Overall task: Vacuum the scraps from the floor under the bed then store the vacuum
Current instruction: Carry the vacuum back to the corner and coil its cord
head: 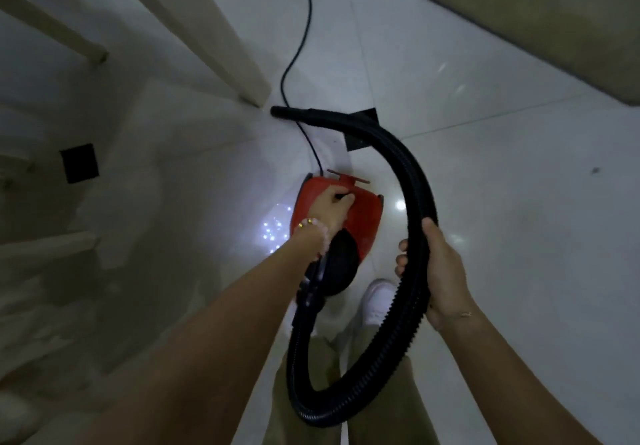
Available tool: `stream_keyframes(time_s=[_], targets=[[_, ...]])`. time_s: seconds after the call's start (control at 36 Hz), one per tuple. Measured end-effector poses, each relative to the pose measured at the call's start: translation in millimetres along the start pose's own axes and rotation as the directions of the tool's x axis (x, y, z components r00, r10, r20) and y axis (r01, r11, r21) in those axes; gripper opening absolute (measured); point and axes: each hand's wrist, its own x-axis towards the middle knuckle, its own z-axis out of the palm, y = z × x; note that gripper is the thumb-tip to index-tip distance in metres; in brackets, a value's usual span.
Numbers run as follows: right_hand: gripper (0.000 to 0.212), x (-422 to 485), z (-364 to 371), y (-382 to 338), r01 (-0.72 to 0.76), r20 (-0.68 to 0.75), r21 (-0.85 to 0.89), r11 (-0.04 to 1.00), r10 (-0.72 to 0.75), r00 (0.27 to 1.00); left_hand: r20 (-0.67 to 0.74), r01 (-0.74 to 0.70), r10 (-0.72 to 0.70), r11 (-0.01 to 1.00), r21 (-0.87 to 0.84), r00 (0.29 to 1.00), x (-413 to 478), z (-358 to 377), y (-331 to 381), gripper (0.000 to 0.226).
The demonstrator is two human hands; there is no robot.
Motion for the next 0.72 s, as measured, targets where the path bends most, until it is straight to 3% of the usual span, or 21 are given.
stream_keyframes(time_s=[0.08, 0.14, 0.19, 0.33, 0.53, 0.72], targets=[[0.03, 13, -20, -1, -0.031, -0.003, 0.085, 0.996, 0.032, 0.999, 0.034, -0.112, 0.108, 0.891, 0.441, 0.994, 13, -4, -11, 0.039], [0.03, 20, -29, 4, -0.073, -0.006, 0.117, 0.99, 0.074, 0.997, 0.119, -0.191, 0.151, 0.696, 0.692, 0.981, 22, -6, -13, 0.049], [0.031, 25, -37, 10, -0.106, -0.006, 0.138, 0.985, 0.108, 0.994, 0.208, -0.254, 0.147, 0.494, 0.832, 0.967, 30, -6, -17, 0.06], [0.033, 32, -49, 22, -0.119, -0.014, 0.197, 0.973, 0.125, 0.992, 0.317, -0.302, -0.035, 0.219, 0.928, 0.948, 50, 2, -30, 0.078], [0.036, 39, -64, 24, -0.109, -0.051, 0.252, 0.961, 0.126, 0.991, 0.321, -0.328, -0.137, -0.031, 0.944, 0.937, 58, 6, -24, 0.079], [0.031, 34, -71, 14, -0.096, -0.029, 0.405, 0.909, 0.118, 0.993, 0.31, -0.33, -0.238, -0.05, 0.943, 0.921, 66, 6, -10, 0.072]])
